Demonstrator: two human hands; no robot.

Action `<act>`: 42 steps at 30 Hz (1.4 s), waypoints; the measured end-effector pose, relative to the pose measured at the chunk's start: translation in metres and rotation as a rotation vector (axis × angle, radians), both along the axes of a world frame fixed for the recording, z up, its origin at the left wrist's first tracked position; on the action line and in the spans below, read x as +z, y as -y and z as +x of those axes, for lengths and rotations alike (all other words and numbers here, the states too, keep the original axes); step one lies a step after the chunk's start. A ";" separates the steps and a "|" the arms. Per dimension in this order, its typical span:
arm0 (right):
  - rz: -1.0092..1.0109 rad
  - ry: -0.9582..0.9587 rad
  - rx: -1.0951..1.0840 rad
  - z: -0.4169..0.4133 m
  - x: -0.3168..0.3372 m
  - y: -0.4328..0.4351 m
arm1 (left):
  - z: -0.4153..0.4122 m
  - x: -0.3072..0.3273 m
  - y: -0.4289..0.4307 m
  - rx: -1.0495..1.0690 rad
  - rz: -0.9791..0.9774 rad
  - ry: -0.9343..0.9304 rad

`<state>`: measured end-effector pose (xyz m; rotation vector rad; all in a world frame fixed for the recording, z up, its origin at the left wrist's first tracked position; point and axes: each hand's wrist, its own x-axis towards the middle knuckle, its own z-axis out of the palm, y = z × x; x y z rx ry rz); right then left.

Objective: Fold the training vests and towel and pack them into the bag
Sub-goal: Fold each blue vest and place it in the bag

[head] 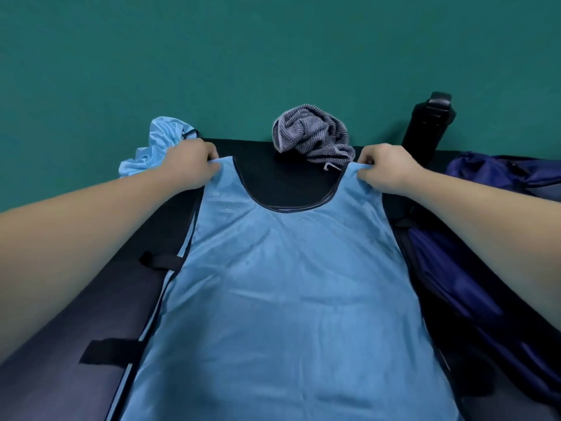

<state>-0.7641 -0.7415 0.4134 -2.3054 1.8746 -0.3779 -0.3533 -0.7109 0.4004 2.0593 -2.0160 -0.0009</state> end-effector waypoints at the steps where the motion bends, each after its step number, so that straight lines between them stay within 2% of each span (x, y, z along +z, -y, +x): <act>1: -0.001 -0.019 0.027 -0.002 0.007 -0.010 | -0.001 0.009 -0.012 -0.003 -0.006 0.000; 5: -0.023 -0.054 0.067 -0.010 0.036 -0.061 | -0.008 0.044 -0.068 -0.031 -0.029 0.003; 11: -0.103 0.051 0.134 -0.019 0.080 -0.151 | -0.015 0.084 -0.167 -0.075 -0.086 -0.042; 19: -0.091 0.103 0.218 -0.024 0.099 -0.285 | -0.016 0.105 -0.304 -0.156 -0.071 -0.162; 27: 0.035 0.165 0.332 -0.046 0.053 -0.393 | -0.013 0.066 -0.414 -0.180 0.029 -0.229; 34: 0.040 0.155 0.401 -0.067 0.013 -0.449 | -0.014 0.028 -0.469 -0.225 0.083 -0.286; 42: 0.059 -0.005 0.486 -0.077 -0.034 -0.468 | -0.005 -0.017 -0.480 -0.314 0.105 -0.084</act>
